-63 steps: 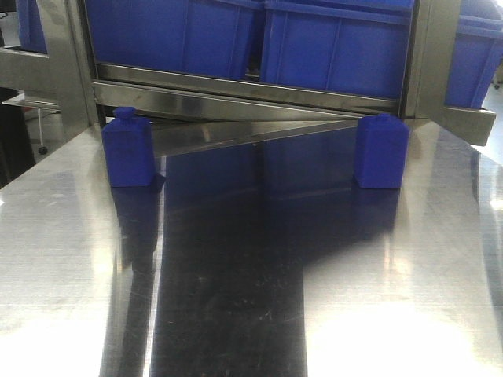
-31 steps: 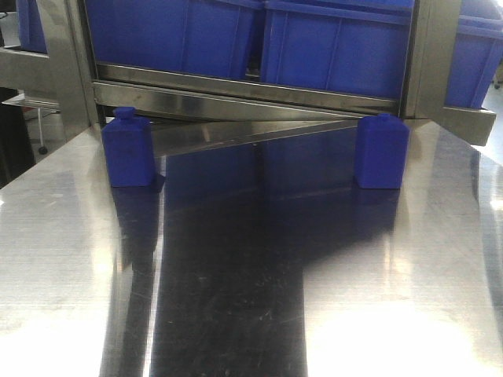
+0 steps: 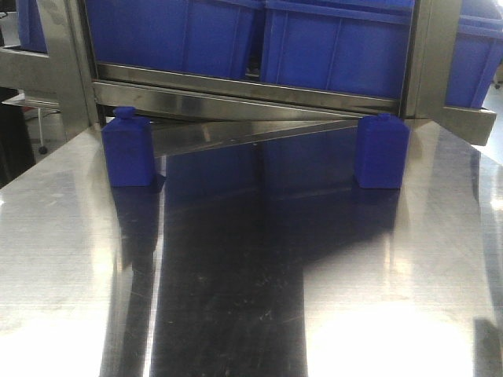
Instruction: Pick and sort blue part to right shelf
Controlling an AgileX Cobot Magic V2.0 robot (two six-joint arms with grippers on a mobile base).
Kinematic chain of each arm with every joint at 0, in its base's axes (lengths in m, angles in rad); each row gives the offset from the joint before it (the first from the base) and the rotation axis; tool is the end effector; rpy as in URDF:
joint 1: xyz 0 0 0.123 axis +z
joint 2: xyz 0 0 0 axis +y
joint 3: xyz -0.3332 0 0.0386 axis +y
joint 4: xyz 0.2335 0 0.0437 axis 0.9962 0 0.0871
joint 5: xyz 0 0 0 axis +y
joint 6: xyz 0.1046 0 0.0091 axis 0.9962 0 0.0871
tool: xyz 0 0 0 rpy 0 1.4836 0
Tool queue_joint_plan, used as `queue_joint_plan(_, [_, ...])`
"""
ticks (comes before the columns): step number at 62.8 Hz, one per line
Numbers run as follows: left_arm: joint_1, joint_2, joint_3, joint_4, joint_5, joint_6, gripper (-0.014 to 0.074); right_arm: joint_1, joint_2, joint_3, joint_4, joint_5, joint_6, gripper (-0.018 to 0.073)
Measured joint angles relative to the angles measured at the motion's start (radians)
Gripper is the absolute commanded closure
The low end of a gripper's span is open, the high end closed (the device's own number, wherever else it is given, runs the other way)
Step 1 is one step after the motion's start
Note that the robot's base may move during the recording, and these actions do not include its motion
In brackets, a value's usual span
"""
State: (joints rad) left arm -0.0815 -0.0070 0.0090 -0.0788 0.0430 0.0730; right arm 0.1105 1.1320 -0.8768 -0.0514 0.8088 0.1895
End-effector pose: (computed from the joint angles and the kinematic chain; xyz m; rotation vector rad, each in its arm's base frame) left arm 0.0050 -0.0008 0.2069 0.0606 1.5277 -0.0721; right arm 0.1884 0.0170 0.3374 0.0699 2.5459 0.0560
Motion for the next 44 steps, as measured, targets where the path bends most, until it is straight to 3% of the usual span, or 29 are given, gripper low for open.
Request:
queue_joint_plan(12, [0.000, 0.000, 0.000, 0.000, 0.000, 0.000, 0.0472, 0.064, 0.198, -0.193, 0.000, 0.124, 0.091, 0.0052])
queue_joint_plan(44, [0.000, 0.000, 0.000, 0.000, 0.000, 0.000, 0.0472, 0.102, 0.666, -0.738, 0.011, 0.397, 0.100, 0.0050])
